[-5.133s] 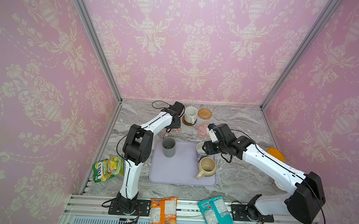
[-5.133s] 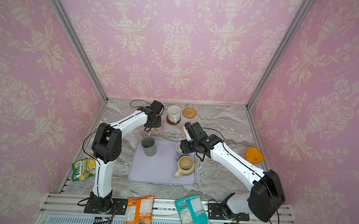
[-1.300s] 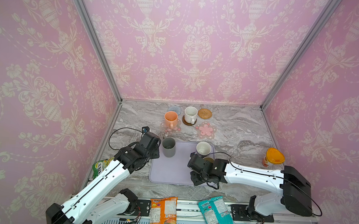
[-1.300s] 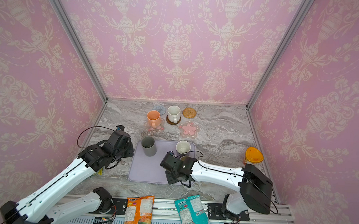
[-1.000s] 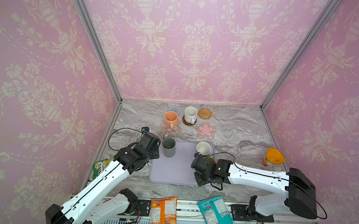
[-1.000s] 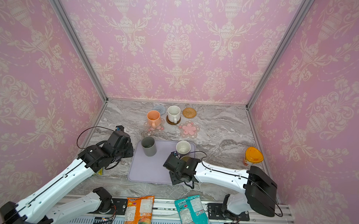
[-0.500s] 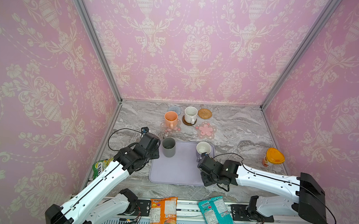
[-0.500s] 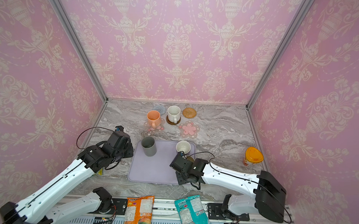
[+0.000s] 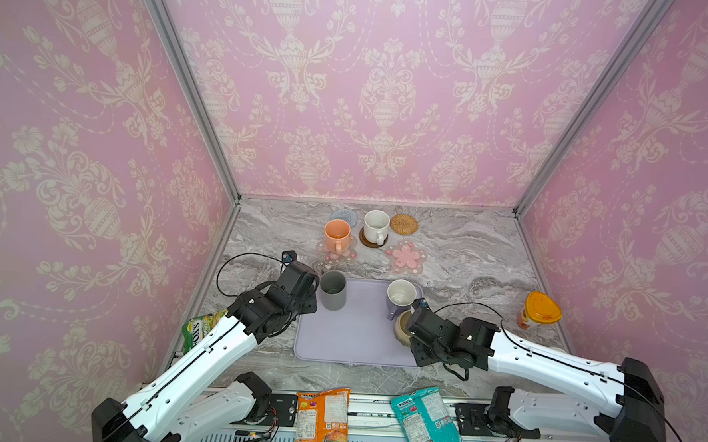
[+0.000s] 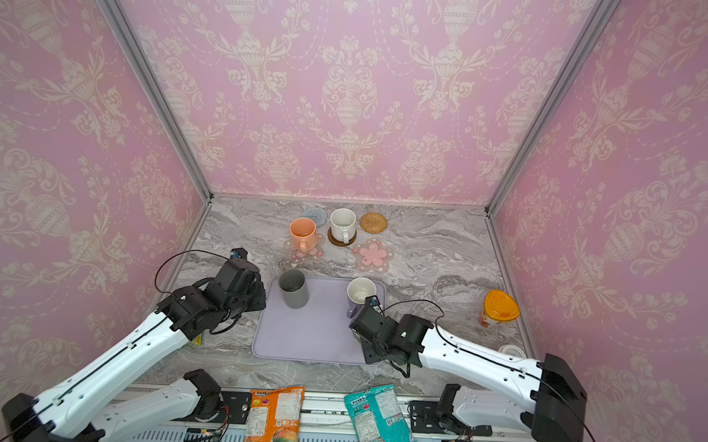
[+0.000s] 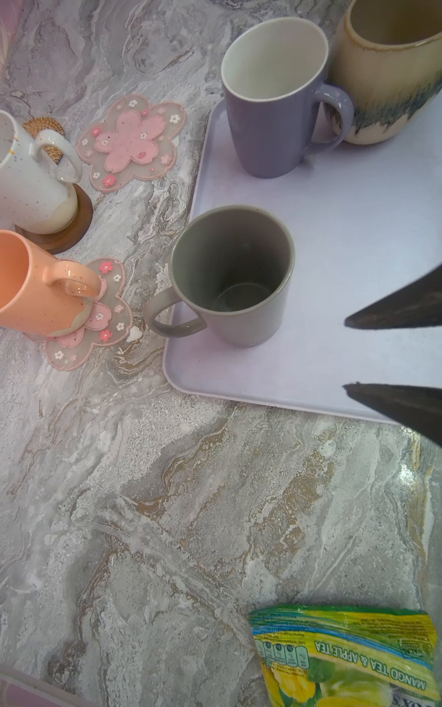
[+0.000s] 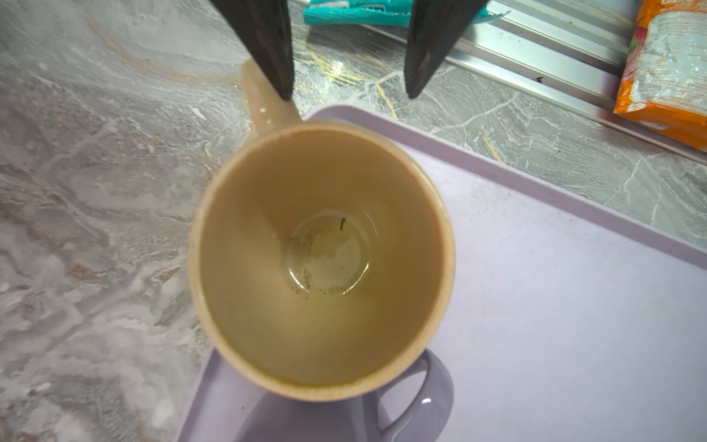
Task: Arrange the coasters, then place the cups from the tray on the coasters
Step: 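Close the right gripper on the cream mug's rim at the tray edge, then lift the cream mug with the right gripper off the tray edge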
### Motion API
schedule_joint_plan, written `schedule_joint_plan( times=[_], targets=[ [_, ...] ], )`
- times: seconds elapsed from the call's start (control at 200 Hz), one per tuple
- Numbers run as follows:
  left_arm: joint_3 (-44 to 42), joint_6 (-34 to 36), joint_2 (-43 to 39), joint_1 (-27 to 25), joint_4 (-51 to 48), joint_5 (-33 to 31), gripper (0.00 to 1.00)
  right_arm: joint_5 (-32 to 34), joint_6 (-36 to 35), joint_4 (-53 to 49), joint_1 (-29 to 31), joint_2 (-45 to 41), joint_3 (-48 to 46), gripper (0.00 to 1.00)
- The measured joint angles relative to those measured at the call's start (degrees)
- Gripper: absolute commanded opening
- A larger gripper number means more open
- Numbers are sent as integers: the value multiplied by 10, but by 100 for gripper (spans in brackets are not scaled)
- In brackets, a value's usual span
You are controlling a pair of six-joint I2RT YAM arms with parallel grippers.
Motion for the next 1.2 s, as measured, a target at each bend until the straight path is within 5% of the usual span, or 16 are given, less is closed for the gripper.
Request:
schedule_joint_plan(
  times=[0.355,1.201],
  targets=[
    [0,0,-1,-1,1,0,28,40,14,-39,-28,-69,-2,57],
    [-2,-1,-4,-1,1,0,28,-7,-29,29,-36,21,-40,52]
  ],
)
